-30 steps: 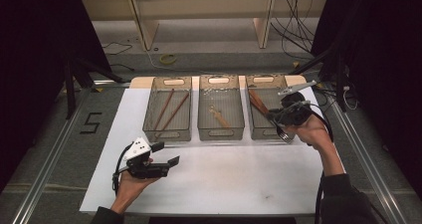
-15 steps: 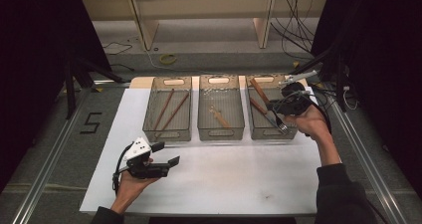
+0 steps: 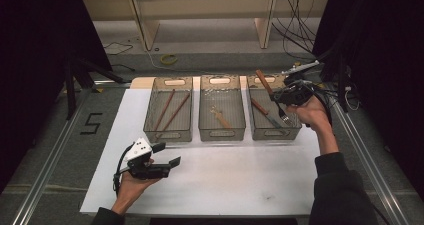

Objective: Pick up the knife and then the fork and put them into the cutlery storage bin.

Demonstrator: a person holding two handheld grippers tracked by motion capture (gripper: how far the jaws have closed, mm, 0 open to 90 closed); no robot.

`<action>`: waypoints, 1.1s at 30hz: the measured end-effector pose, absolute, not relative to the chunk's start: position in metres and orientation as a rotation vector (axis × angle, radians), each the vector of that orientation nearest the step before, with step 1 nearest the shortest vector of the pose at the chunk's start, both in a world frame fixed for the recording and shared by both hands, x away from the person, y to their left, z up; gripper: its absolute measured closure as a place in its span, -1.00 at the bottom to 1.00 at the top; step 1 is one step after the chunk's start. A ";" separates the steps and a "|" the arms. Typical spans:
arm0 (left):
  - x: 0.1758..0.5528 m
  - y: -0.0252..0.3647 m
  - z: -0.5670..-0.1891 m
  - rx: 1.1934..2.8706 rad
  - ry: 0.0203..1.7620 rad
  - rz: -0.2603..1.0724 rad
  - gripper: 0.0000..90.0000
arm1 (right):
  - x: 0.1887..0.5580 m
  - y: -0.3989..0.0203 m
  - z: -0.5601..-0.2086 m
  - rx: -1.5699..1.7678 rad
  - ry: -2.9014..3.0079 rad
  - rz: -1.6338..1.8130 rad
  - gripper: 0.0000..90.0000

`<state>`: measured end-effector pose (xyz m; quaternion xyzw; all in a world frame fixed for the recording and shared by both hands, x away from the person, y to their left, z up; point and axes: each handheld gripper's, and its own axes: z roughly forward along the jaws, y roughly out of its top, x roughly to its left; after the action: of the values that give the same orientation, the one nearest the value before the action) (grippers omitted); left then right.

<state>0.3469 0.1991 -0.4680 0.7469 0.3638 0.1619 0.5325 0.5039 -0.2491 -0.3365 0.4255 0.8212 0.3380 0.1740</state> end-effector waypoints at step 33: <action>0.347 0.199 -0.468 1.782 0.865 0.386 -0.58 | 0.536 -0.266 -0.361 1.351 2.265 0.865 0.73</action>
<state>0.3471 0.1989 -0.4682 0.7473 0.3629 0.1621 0.5325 0.5363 -0.2658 -0.3606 0.4787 0.8024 0.3064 0.1819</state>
